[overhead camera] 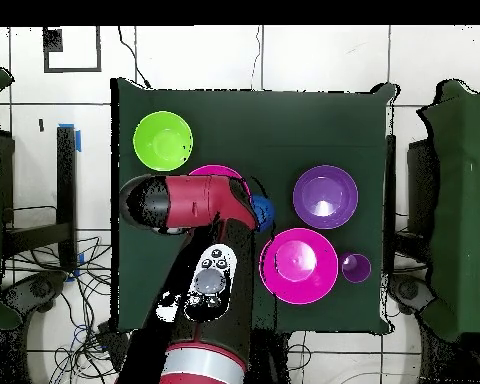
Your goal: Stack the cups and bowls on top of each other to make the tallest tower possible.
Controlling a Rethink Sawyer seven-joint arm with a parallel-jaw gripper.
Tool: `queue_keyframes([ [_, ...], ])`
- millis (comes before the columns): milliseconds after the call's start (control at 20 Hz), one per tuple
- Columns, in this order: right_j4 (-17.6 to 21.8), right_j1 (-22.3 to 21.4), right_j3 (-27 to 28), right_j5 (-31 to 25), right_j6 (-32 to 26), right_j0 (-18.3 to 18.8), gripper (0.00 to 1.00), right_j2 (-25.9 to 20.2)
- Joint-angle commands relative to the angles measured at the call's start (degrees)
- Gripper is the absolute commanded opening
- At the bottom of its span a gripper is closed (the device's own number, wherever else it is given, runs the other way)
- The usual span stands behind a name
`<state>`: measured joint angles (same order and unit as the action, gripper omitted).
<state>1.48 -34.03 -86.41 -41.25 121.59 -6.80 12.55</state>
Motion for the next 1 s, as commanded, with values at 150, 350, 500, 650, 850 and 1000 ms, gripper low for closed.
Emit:
queue_keyframes([
  [150, 2.06, 2.13, 1.76, 1.05, 4.52, -0.63, 1.00, -2.47],
  [350, 2.06, 2.24, 1.71, 0.17, 3.87, -0.47, 1.00, -2.45],
  [500, 1.64, 1.33, 1.72, -2.28, 3.31, -0.47, 1.00, -2.59],
  [650, 0.84, -2.65, 1.24, -8.75, 1.96, -0.83, 1.00, -2.59],
  [850, 0.06, -8.05, 2.43, -19.19, -0.71, -0.23, 1.00, -3.16],
  [1000, -0.48, -9.00, 2.86, -20.75, -1.13, 1.01, 1.00, -4.11],
])
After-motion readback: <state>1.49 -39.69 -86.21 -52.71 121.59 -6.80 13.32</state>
